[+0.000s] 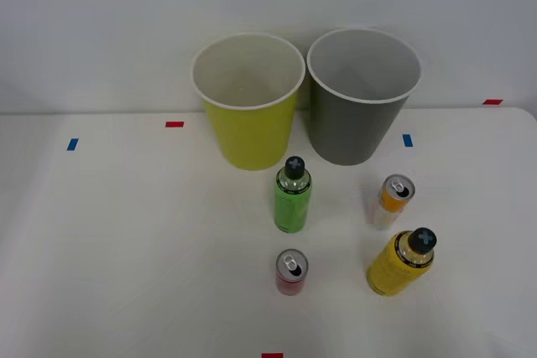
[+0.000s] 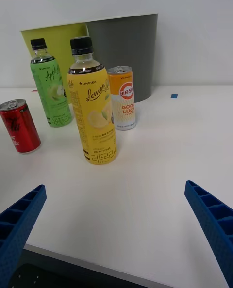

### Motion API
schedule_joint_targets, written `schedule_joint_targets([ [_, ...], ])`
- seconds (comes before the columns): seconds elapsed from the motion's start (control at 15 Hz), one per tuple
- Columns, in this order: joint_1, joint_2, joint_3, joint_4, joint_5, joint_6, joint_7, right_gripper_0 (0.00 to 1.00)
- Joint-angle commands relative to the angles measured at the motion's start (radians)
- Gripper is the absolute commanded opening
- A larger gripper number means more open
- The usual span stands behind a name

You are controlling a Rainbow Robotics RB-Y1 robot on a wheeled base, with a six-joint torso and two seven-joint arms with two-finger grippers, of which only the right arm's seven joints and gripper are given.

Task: Put cans in the gray bin, plastic bottles in the light green bin

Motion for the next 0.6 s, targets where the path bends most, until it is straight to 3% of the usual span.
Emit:
schedule_joint_targets([
  [0.07,0.0,0.0,0.0,0.0,0.0,0.0,0.0,1.0],
  [0.6,0.0,0.0,0.0,0.0,0.0,0.0,0.0,1.0],
])
